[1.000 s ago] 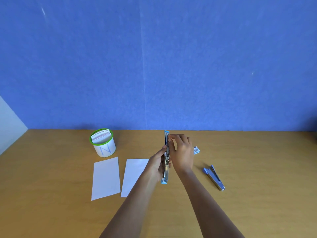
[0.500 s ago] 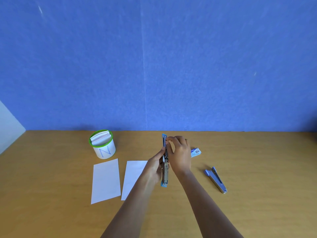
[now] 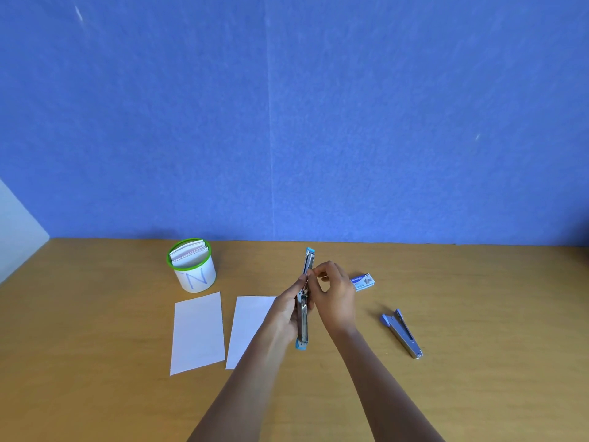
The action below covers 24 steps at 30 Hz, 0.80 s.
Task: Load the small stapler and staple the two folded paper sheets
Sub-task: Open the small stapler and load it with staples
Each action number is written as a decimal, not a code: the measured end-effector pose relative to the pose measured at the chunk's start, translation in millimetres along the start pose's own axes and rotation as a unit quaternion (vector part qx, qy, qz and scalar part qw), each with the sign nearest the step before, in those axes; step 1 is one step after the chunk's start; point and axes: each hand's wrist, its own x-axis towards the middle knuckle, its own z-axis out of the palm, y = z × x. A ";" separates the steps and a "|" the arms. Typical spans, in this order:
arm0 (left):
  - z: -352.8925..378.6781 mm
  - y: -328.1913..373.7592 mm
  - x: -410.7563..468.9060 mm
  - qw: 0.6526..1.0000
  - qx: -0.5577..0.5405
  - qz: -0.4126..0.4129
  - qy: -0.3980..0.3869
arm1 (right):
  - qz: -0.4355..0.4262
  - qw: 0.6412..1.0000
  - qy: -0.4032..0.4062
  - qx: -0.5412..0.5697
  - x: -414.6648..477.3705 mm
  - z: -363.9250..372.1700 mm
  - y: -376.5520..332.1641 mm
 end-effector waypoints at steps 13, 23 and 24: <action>7.9 -7.0 -5.2 1.000 0.004 -0.008 -0.026 | 0.030 0.999 0.013 0.029 4.6 -4.9 -1.6; 6.2 -0.7 -4.2 1.000 -0.007 -0.001 -0.011 | -0.038 0.998 0.051 0.023 -4.5 -3.8 -9.1; 5.2 1.0 -3.6 1.000 -0.020 -0.001 -0.003 | -0.049 0.997 0.042 0.030 -5.8 -4.3 -10.0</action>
